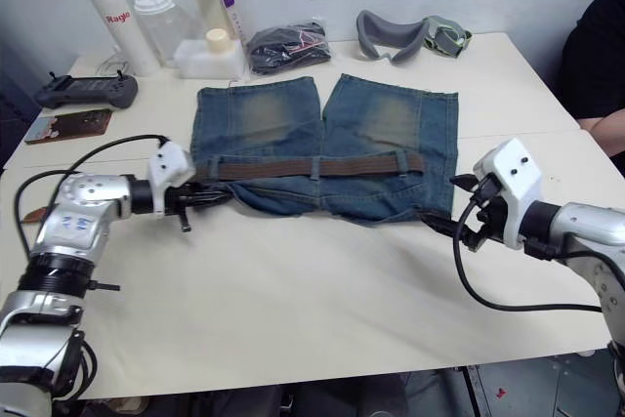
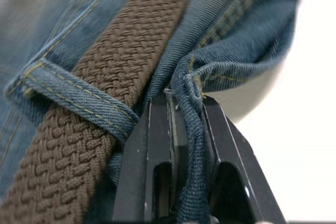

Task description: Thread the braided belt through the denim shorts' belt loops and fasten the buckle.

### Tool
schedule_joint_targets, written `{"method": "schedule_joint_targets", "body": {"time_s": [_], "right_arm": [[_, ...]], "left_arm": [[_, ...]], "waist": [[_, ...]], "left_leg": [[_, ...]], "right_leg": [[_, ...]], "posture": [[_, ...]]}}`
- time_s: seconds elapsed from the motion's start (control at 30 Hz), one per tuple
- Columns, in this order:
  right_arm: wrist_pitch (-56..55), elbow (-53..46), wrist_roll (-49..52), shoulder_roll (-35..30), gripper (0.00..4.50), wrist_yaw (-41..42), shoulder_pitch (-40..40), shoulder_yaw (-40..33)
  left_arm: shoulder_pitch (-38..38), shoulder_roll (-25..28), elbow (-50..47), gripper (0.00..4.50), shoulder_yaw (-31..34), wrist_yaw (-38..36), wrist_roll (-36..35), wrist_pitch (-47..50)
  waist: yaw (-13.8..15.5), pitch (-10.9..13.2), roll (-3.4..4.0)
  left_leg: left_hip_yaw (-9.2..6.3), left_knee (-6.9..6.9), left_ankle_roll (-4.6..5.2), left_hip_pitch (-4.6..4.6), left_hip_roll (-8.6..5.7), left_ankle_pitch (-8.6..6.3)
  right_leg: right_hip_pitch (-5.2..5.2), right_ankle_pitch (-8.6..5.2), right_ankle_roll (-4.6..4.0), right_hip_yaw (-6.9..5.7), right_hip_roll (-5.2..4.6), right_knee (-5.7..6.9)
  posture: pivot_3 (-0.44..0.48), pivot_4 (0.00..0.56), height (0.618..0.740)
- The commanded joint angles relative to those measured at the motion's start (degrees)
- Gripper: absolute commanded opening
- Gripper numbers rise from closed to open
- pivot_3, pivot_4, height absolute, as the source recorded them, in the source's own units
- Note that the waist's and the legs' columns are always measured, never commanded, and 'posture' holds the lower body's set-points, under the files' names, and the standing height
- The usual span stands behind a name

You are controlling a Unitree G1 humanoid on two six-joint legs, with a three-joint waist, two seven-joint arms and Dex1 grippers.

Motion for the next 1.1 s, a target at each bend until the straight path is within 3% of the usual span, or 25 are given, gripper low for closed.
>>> {"method": "schedule_joint_targets", "body": {"time_s": [0.03, 0.07, 0.27, 0.4, 0.57, 0.73, 0.93, 1.1], "right_arm": [[-3.5, 4.9, -2.5, 2.0, 4.50, -0.1, -5.1, 2.5], [-4.1, 6.7, -3.1, 2.5, 4.50, 0.3, -6.5, 3.5], [-3.3, 13.7, -1.6, 5.6, 4.50, 1.7, -13.8, 4.3], [-4.8, 18.4, -3.9, 8.1, 4.50, 0.7, -17.1, 5.4], [-5.2, 25.2, -5.2, 12.7, 4.50, -1.2, -22.5, 6.3], [-7.5, 32.5, -8.4, 15.0, 4.50, -1.1, -26.6, 8.2], [-10.8, 37.3, -11.3, 16.3, 4.50, 0.7, -28.4, 9.9], [-12.2, 40.1, -12.0, 17.5, 4.50, 2.0, -28.0, 9.8]], "left_arm": [[2.7, 0.3, -5.7, 0.01, 3.7, 0.7, -3.6, 5.8], [3.6, 0.0, -7.1, 0.01, 4.2, 0.7, -4.7, 7.9], [6.6, 1.7, -15.5, 2.68, 8.9, -1.4, -13.8, 22.0], [2.5, 2.7, -9.4, 4.47, 12.3, 2.5, -13.5, 22.8], [-8.1, 0.5, 2.0, 4.47, 16.5, 8.8, -14.7, 25.2], [-16.9, -1.9, 15.8, 4.47, 13.7, 11.2, -11.0, 24.0], [-20.3, -4.8, 26.3, 4.47, 8.4, 9.5, -4.8, 17.4], [-19.8, -5.6, 28.3, 4.47, 6.2, 6.6, -2.6, 16.5]], "waist": [[0.4, 0.0, 0.01], [0.5, 0.0, 0.01], [1.1, 0.0, 0.06], [1.2, 0.0, 0.05], [1.1, 0.0, 0.05], [1.0, 0.0, 0.04], [0.7, 0.0, 0.04], [0.2, 0.0, 0.03]], "left_leg": [[-0.01, 0.03, 0.00, 0.00, -0.01, 0.00], [-0.03, 0.05, -0.01, -0.01, -0.04, 0.00], [-0.08, 0.08, -0.05, -0.02, -0.06, 0.03], [-0.18, 0.10, -0.14, -0.02, -0.06, 0.08], [-0.23, 0.11, -0.15, -0.02, -0.08, 0.09], [-0.23, 0.11, -0.18, 0.00, -0.14, 0.10], [-0.20, 0.11, -0.20, -0.01, -0.17, 0.11], [-0.20, 0.11, -0.22, -0.03, -0.17, 0.12]], "right_leg": [[0.02, 0.00, 0.00, -0.01, 0.00, 0.00], [0.02, 0.01, 0.02, -0.02, 0.00, 0.01], [0.01, 0.01, 0.01, -0.01, 0.01, 0.09], [0.02, 0.00, -0.01, -0.02, 0.01, 0.16], [0.03, -0.02, -0.05, -0.01, 0.01, 0.21], [0.02, -0.01, -0.03, -0.06, 0.04, 0.27], [-0.05, -0.01, -0.02, -0.08, 0.04, 0.40], [-0.10, -0.01, -0.02, -0.07, 0.04, 0.46]], "posture": [[0.000, 0.150, 0.636], [0.000, 0.150, 0.636], [0.000, 0.150, 0.636], [0.000, 0.150, 0.636], [0.000, 0.150, 0.636], [0.000, 0.150, 0.636], [0.000, 0.150, 0.636], [0.000, 0.150, 0.636]]}}
